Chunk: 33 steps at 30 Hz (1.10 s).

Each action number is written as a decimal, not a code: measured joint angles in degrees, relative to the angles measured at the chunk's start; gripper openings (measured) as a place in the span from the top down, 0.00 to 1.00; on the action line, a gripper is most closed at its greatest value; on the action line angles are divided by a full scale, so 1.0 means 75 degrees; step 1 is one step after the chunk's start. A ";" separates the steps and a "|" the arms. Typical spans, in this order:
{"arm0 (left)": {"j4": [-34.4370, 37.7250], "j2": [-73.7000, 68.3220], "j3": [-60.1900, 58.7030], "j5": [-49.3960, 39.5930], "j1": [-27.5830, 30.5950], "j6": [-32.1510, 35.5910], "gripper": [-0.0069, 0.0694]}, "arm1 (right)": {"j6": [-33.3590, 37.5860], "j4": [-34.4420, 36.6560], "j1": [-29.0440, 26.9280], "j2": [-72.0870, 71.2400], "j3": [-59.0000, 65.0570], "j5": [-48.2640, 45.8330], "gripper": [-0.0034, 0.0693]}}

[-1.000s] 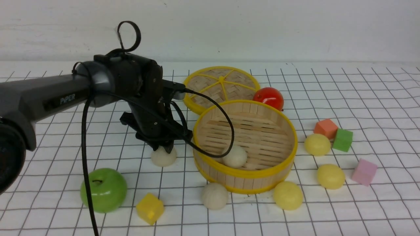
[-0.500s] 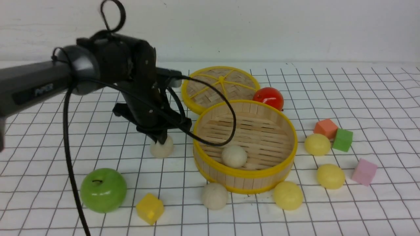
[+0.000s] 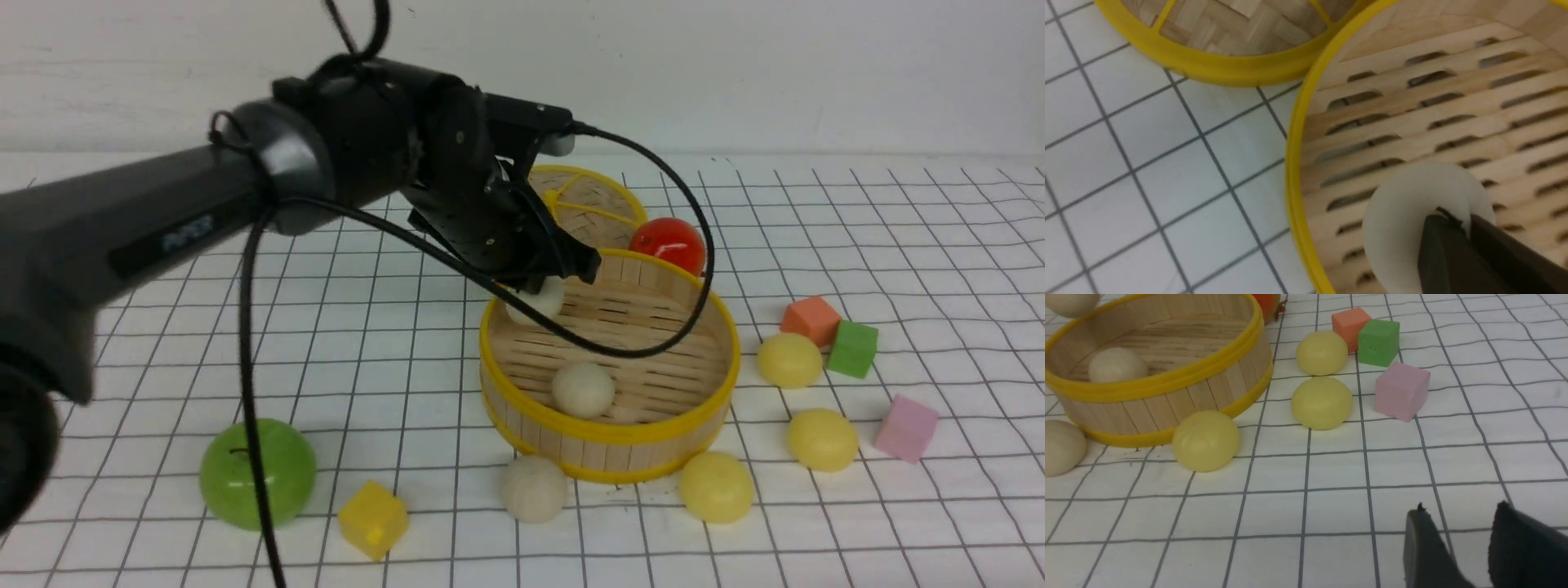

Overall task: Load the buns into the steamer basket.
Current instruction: Use the left arm to put the steamed stuffed bun into the steamer, then use the left arm to grab a steamed stuffed bun

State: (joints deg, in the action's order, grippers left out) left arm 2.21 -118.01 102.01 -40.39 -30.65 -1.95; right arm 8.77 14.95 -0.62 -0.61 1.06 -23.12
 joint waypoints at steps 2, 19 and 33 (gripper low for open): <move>0.0000 -0.0460 0.0374 -0.0047 0.0000 0.0065 0.86 | 0.0000 0.0000 0.0000 0.0000 0.0000 0.0000 0.62; -0.0294 0.0359 0.1386 -0.2315 0.0024 -0.0220 0.53 | 0.0000 0.0000 0.0000 0.0000 0.0000 0.0000 0.62; 0.0692 0.1784 -0.2689 -0.1921 -0.1051 0.0408 0.90 | 0.0000 0.0007 0.0000 0.0000 0.0000 0.0000 0.62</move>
State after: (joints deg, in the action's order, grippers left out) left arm 7.40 -104.63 81.84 -54.80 -38.54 1.11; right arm 8.77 15.01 -0.62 -0.61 1.06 -23.12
